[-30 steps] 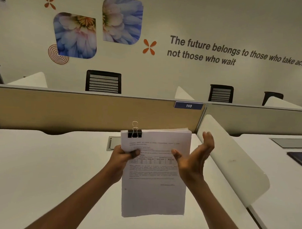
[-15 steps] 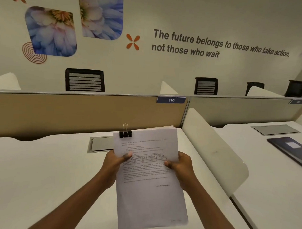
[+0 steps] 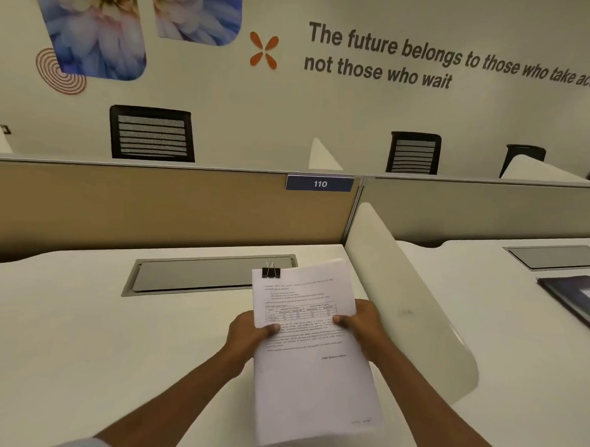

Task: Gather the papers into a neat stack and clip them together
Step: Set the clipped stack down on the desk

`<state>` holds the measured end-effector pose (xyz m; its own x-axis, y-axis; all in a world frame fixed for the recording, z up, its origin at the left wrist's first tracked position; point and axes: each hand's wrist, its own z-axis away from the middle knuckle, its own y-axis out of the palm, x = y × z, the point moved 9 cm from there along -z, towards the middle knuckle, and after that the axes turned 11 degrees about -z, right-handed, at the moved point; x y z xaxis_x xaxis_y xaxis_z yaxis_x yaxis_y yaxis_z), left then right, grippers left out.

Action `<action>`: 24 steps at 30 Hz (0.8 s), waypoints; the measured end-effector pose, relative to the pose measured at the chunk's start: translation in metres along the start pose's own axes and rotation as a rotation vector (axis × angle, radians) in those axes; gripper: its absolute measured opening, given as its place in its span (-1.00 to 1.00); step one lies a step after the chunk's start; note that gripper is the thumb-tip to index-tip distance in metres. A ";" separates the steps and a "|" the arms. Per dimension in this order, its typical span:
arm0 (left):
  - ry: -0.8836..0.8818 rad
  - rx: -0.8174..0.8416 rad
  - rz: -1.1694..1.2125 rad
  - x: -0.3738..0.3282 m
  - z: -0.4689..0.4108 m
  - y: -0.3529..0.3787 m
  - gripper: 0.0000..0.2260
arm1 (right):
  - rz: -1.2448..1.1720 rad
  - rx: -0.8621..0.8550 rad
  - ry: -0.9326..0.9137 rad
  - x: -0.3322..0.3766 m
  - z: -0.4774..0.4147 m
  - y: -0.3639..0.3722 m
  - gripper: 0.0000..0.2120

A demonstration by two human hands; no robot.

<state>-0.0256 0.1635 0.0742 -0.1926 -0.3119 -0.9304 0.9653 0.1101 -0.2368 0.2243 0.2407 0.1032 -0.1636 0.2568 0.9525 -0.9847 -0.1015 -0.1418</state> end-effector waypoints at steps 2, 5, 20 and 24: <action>-0.050 -0.056 -0.028 0.009 -0.017 0.016 -0.75 | 0.041 -0.002 0.014 -0.014 -0.024 -0.012 -0.69; -0.106 -0.102 -0.092 0.021 -0.037 0.038 -0.78 | 0.104 -0.023 0.043 -0.031 -0.050 -0.024 -0.75; -0.214 -0.025 -0.479 0.075 -0.099 0.099 -0.76 | 0.342 -0.068 0.148 -0.088 -0.103 -0.056 -0.83; -0.188 -0.045 -0.623 0.073 -0.106 0.094 -0.66 | 0.357 -0.066 0.134 -0.084 -0.110 -0.052 -0.80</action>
<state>0.0328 0.2511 -0.0458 -0.6755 -0.4894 -0.5515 0.6739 -0.1063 -0.7311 0.2828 0.3301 0.0014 -0.4987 0.3403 0.7972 -0.8655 -0.1460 -0.4791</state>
